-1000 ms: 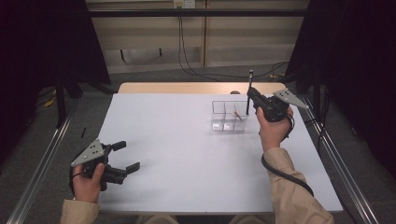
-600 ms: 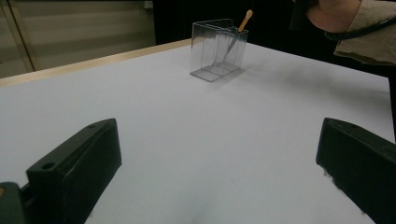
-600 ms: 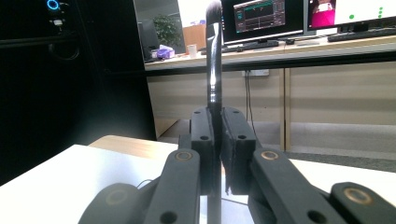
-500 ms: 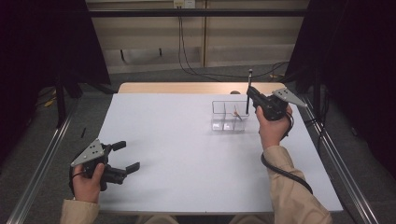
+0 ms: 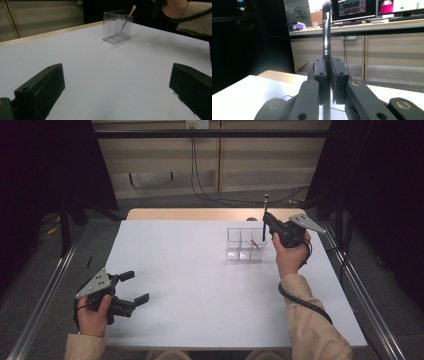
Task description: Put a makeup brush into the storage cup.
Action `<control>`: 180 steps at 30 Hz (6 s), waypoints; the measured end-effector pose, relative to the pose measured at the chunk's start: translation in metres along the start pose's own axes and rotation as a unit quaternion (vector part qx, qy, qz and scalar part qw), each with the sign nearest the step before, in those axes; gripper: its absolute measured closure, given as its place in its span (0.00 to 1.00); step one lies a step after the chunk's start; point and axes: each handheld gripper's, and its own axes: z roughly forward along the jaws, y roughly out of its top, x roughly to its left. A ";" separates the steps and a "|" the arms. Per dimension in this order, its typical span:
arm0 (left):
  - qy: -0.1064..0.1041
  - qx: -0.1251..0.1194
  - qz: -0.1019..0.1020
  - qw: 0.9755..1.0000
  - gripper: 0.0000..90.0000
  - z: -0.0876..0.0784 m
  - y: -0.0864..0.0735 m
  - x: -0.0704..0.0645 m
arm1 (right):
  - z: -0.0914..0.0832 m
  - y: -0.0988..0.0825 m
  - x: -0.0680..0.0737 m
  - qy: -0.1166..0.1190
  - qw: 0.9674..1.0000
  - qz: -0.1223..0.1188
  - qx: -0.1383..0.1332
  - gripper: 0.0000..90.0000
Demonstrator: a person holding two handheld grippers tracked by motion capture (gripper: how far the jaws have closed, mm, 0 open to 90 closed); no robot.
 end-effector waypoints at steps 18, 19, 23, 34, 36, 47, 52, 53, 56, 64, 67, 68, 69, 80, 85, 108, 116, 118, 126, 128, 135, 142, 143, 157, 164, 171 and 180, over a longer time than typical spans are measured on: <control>0.001 0.000 -0.005 1.000 0.00 0.000 -0.002 0.000 | 0.009 -0.012 -0.004 -0.002 1.000 -0.003 0.010 0.94; 0.001 0.000 -0.005 1.000 0.00 0.000 -0.002 0.000 | 0.010 -0.012 -0.004 -0.002 1.000 -0.002 0.010 0.94; 0.002 0.001 -0.005 1.000 0.00 0.000 -0.002 0.001 | 0.010 -0.014 -0.004 0.000 1.000 -0.005 0.011 0.94; 0.000 0.001 -0.004 1.000 0.00 0.000 -0.002 0.000 | 0.008 -0.020 -0.007 -0.003 1.000 -0.005 0.014 0.94; 0.001 0.003 0.000 1.000 0.00 0.000 -0.001 0.000 | 0.007 -0.021 -0.007 -0.001 1.000 -0.005 0.014 0.94; 0.001 0.003 -0.001 1.000 0.00 0.000 -0.001 0.000 | 0.003 -0.027 -0.010 0.000 1.000 -0.008 0.017 0.94; 0.001 0.004 0.000 1.000 0.00 0.001 -0.001 0.000 | -0.001 -0.029 -0.012 0.000 1.000 -0.007 0.014 0.94; 0.001 0.004 0.000 1.000 0.00 0.001 -0.001 0.000 | -0.002 -0.029 -0.012 0.000 1.000 -0.006 0.015 0.94; 0.000 0.004 0.000 1.000 0.00 0.001 -0.001 0.000 | -0.004 -0.030 -0.012 0.001 1.000 -0.006 0.015 0.94; -0.001 0.004 0.001 1.000 0.00 0.001 -0.001 0.000 | -0.006 -0.033 -0.013 -0.001 1.000 -0.007 0.018 0.94; 0.000 0.004 0.001 1.000 0.00 0.001 -0.001 0.000 | -0.007 -0.034 -0.013 0.000 1.000 -0.007 0.018 0.94; -0.001 0.004 0.000 1.000 0.00 0.001 -0.001 0.000 | -0.007 -0.034 -0.013 0.000 1.000 -0.008 0.019 0.94; -0.001 0.004 0.001 1.000 0.00 0.001 -0.001 0.000 | -0.007 -0.035 -0.013 0.000 1.000 -0.009 0.021 0.94; 0.000 0.005 0.002 1.000 0.00 0.001 -0.001 -0.001 | -0.009 -0.037 -0.010 0.004 1.000 -0.013 0.026 0.94; 0.000 0.005 0.002 1.000 0.00 0.001 -0.001 -0.001 | -0.010 -0.037 -0.010 0.004 1.000 -0.012 0.028 0.94; -0.001 0.007 0.002 1.000 0.00 0.003 -0.001 -0.001 | -0.013 -0.034 -0.008 0.023 0.999 -0.003 0.044 0.44; -0.001 0.008 0.003 1.000 0.00 0.003 -0.001 -0.001 | -0.016 -0.031 -0.006 0.040 0.998 -0.008 0.051 0.31; -0.001 0.008 0.002 1.000 0.00 0.003 -0.001 -0.002 | -0.017 -0.031 -0.005 0.044 0.998 -0.010 0.052 0.28; 0.000 0.008 0.004 1.000 0.00 0.002 0.000 -0.003 | -0.020 -0.032 0.000 0.058 0.995 -0.024 0.072 0.20; 0.002 0.008 0.004 1.000 0.00 0.002 0.000 -0.003 | -0.021 -0.031 0.001 0.060 0.995 -0.024 0.071 0.19; 0.001 0.008 0.003 1.000 0.00 0.002 0.000 -0.004 | -0.027 -0.031 0.002 0.064 0.994 -0.035 0.082 0.15; 0.001 0.008 0.006 1.000 0.00 0.003 0.001 -0.005 | -0.033 -0.031 0.005 0.071 0.993 -0.041 0.087 0.12; 0.001 0.008 0.006 1.000 0.00 0.003 0.001 -0.005 | -0.034 -0.031 0.005 0.074 0.992 -0.043 0.088 0.12; -0.005 0.010 0.007 1.000 0.00 0.006 0.002 -0.007 | -0.049 -0.031 0.007 0.086 0.991 -0.051 0.093 0.10; -0.003 0.006 0.007 1.000 0.00 0.002 0.001 -0.009 | -0.059 -0.032 0.011 0.096 0.989 -0.055 0.098 0.09; -0.006 0.005 0.006 1.000 0.00 0.001 0.001 -0.010 | -0.070 -0.032 0.015 0.109 0.987 -0.060 0.099 0.09; -0.004 0.002 0.005 1.000 0.00 0.000 0.001 -0.010 | -0.081 -0.032 0.017 0.125 0.984 -0.078 0.104 0.06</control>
